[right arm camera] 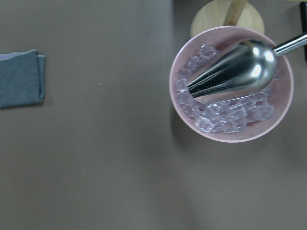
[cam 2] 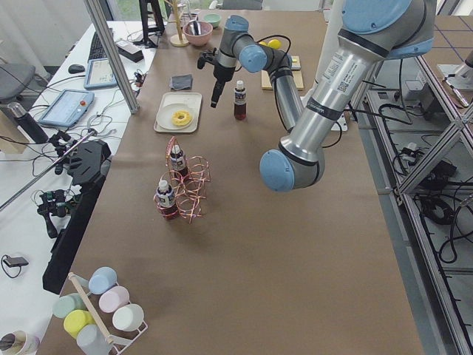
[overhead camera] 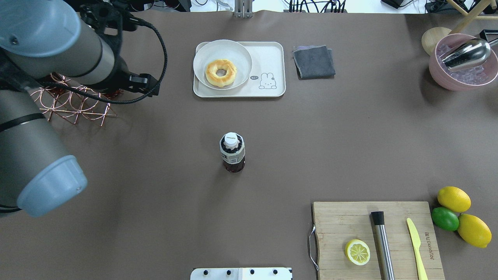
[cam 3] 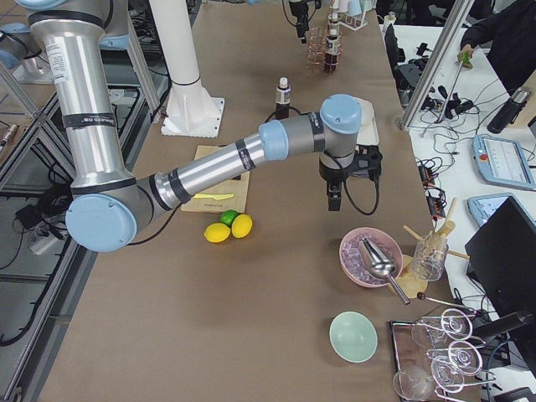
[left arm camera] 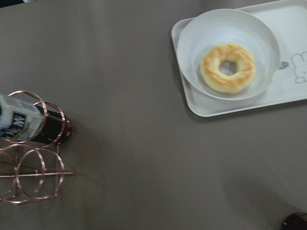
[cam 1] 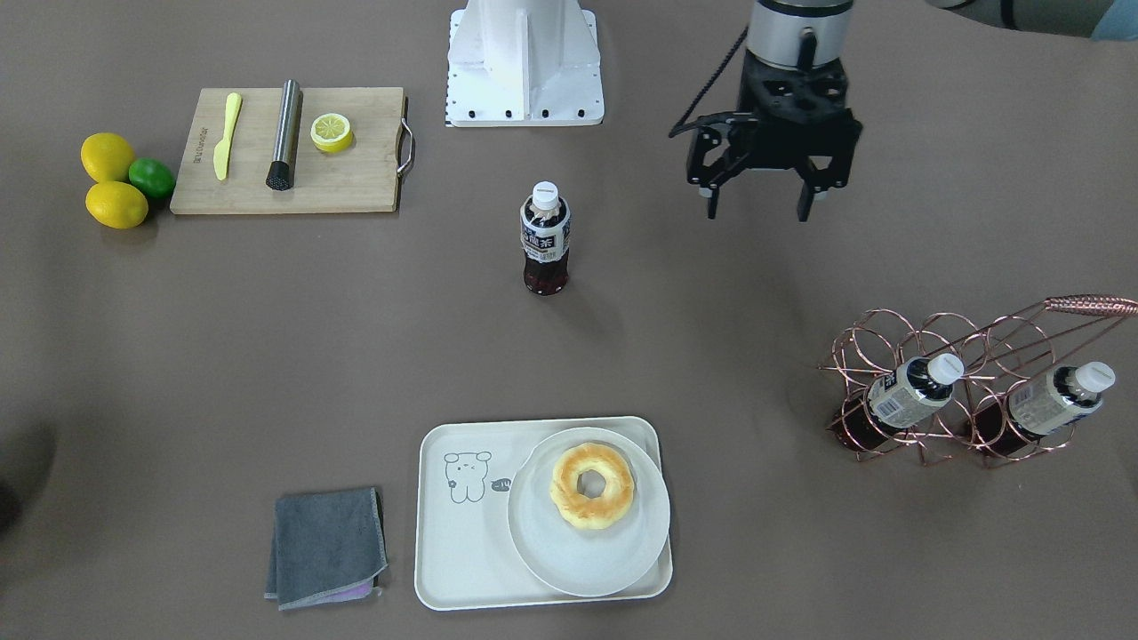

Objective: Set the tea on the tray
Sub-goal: 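Open the left gripper and withdraw the left arm toward the rack, then move the right gripper over the standing tea bottle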

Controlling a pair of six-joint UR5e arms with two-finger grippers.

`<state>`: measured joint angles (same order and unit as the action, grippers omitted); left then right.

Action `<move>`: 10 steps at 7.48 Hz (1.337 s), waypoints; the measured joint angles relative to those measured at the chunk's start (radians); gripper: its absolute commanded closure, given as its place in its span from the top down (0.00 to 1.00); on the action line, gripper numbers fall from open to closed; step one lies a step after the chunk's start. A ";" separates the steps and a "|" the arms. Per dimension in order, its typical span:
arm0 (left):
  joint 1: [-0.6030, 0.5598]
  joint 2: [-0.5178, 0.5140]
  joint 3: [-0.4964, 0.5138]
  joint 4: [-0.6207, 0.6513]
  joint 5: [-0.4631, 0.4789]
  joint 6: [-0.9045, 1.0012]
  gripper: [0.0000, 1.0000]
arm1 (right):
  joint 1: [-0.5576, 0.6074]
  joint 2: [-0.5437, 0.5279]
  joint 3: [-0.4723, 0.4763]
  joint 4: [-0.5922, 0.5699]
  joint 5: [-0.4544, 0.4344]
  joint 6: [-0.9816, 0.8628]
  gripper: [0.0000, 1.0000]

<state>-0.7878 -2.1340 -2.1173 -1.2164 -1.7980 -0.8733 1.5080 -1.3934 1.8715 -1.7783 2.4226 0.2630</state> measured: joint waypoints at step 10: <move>-0.583 0.404 0.179 -0.081 -0.232 0.791 0.97 | -0.608 0.252 0.259 -0.013 -0.251 0.795 1.00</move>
<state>-1.3709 -1.7300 -1.9381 -1.2978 -2.0304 -0.0821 0.8996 -1.1413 2.1302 -1.7912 2.1718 1.0576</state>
